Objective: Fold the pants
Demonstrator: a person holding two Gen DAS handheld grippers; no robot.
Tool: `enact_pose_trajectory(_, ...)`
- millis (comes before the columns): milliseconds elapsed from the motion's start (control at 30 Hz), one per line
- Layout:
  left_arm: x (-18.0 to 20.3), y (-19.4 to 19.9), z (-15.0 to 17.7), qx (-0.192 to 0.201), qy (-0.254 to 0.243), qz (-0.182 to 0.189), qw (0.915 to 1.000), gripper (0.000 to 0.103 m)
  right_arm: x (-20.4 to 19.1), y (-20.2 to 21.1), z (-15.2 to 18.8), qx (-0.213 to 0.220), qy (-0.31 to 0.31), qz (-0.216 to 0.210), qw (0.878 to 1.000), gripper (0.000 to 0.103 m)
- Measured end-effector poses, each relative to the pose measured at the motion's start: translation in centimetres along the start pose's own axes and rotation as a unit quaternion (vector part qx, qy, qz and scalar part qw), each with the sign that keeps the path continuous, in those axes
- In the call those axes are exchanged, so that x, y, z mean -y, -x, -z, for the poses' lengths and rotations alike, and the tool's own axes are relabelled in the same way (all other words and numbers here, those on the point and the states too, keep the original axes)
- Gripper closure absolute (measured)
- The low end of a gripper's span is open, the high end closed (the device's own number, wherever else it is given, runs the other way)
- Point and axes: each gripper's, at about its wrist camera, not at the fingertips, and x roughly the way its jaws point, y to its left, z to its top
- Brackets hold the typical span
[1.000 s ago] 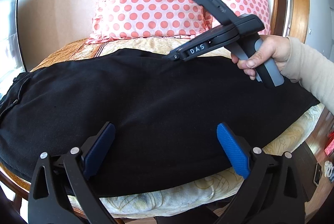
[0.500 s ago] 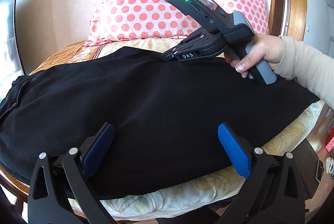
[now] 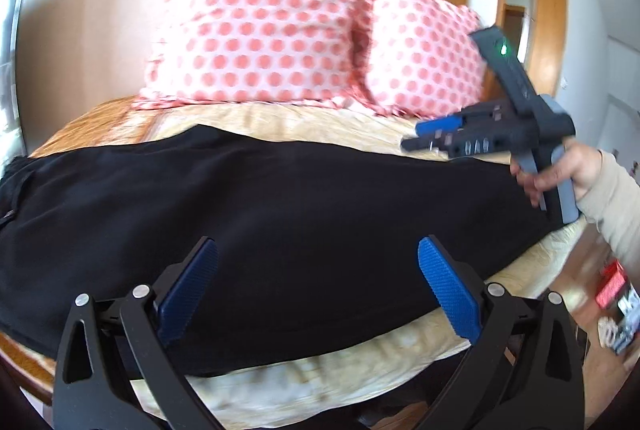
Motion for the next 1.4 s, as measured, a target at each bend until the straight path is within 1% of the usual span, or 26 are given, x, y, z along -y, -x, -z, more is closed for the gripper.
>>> enact_pose_trajectory(67,1.1,-1.2,0.3,-0.017,-0.017,-0.007,0.9997,0.003,0.8,-1.1,2.0,-0.035,-0.010,0.033,0.999,0.053)
enact_pose_trajectory(133,1.3,-2.1,0.8,-0.035,-0.020,-0.014,0.9991,0.003,3.2,-1.1,3.6,-0.035,-0.063,0.025,0.997,0.050)
enact_pose_trajectory(167,1.3,-2.5,1.1,-0.045,-0.020,-0.018,0.9987,0.003,4.6,-0.8,4.1,-0.038,-0.091,0.025,0.995,0.043)
enact_pose_trajectory(200,1.3,-2.7,1.2,-0.047,-0.021,-0.020,0.9985,0.003,5.6,-0.5,4.5,-0.042,-0.109,0.038,0.992,0.042)
enact_pose_trajectory(233,1.4,-2.8,1.4,-0.047,-0.026,-0.025,0.9983,0.003,6.3,0.0,5.1,-0.040,-0.120,0.050,0.991,0.042)
enact_pose_trajectory(300,1.6,-2.7,1.6,-0.046,-0.029,-0.032,0.9980,0.003,7.1,2.1,6.4,-0.020,-0.135,0.080,0.987,0.042)
enact_pose_trajectory(333,1.6,-2.7,1.6,-0.045,-0.027,-0.032,0.9981,0.003,7.6,3.9,7.5,-0.008,-0.149,0.101,0.984,0.040)
enact_pose_trajectory(367,1.6,-2.7,1.7,-0.044,-0.025,-0.032,0.9982,0.003,8.1,5.0,8.3,-0.002,-0.164,0.115,0.980,0.036)
enact_pose_trajectory(400,1.6,-2.7,1.7,-0.044,-0.024,-0.032,0.9982,0.003,9.0,6.6,9.7,0.007,-0.189,0.136,0.973,0.032)
enact_pose_trajectory(433,1.6,-2.7,1.7,-0.044,-0.024,-0.032,0.9982,0.003,9.9,8.1,11.0,0.013,-0.213,0.155,0.965,0.023)
enact_pose_trajectory(467,1.6,-2.7,1.8,-0.044,-0.024,-0.032,0.9982,0.002,11.2,9.9,13.0,0.016,-0.247,0.185,0.951,0.020)
enact_pose_trajectory(533,1.6,-2.7,1.8,-0.044,-0.025,-0.032,0.9982,0.002,13.8,12.7,16.6,0.011,-0.310,0.229,0.922,0.020)
enact_pose_trajectory(567,1.6,-2.7,1.8,-0.044,-0.025,-0.032,0.9982,0.002,15.6,14.5,19.1,0.007,-0.357,0.250,0.900,0.020)
enact_pose_trajectory(633,1.5,-2.8,1.7,-0.045,-0.028,-0.031,0.9981,0.002,18.3,17.0,23.4,0.002,-0.435,0.277,0.857,0.020)
enact_pose_trajectory(667,1.5,-2.8,1.8,-0.045,-0.028,-0.031,0.9981,0.002,19.8,18.4,25.8,0.004,-0.477,0.289,0.830,0.020)
enact_pose_trajectory(733,1.6,-2.9,1.8,-0.044,-0.029,-0.031,0.9981,0.002,21.6,20.1,29.6,0.011,-0.535,0.297,0.791,0.021)
enact_pose_trajectory(800,1.6,-2.9,1.7,-0.044,-0.029,-0.031,0.9981,0.002,22.5,20.5,31.6,0.013,-0.565,0.293,0.771,0.025)
enact_pose_trajectory(833,1.5,-2.9,1.8,-0.044,-0.030,-0.032,0.9981,0.002,22.8,20.4,32.4,0.018,-0.576,0.282,0.767,0.029)
enact_pose_trajectory(900,1.5,-2.9,1.7,-0.045,-0.029,-0.030,0.9981,0.002,22.6,19.7,32.9,0.020,-0.588,0.264,0.764,0.033)
enact_pose_trajectory(933,1.5,-2.9,1.7,-0.045,-0.028,-0.030,0.9981,0.002,22.5,19.4,33.1,0.022,-0.591,0.254,0.765,0.037)
enact_pose_trajectory(1033,1.5,-2.9,1.7,-0.045,-0.029,-0.030,0.9981,0.002,21.6,18.6,32.5,0.016,-0.574,0.261,0.776,0.038)
enact_pose_trajectory(1200,1.5,-2.9,1.7,-0.044,-0.030,-0.031,0.9981,0.002,20.2,17.9,31.5,0.030,-0.574,0.238,0.783,0.046)
enact_pose_trajectory(1267,1.5,-2.9,1.8,-0.044,-0.031,-0.031,0.9981,0.002,19.8,17.9,31.5,0.041,-0.583,0.231,0.778,0.052)
enact_pose_trajectory(1300,1.5,-2.9,1.8,-0.044,-0.031,-0.031,0.9981,0.002,19.7,17.9,31.6,0.050,-0.592,0.227,0.772,0.053)
enact_pose_trajectory(1400,1.5,-3.0,1.8,-0.044,-0.030,-0.029,0.9981,0.002,19.8,18.0,32.2,0.073,-0.610,0.221,0.758,0.064)
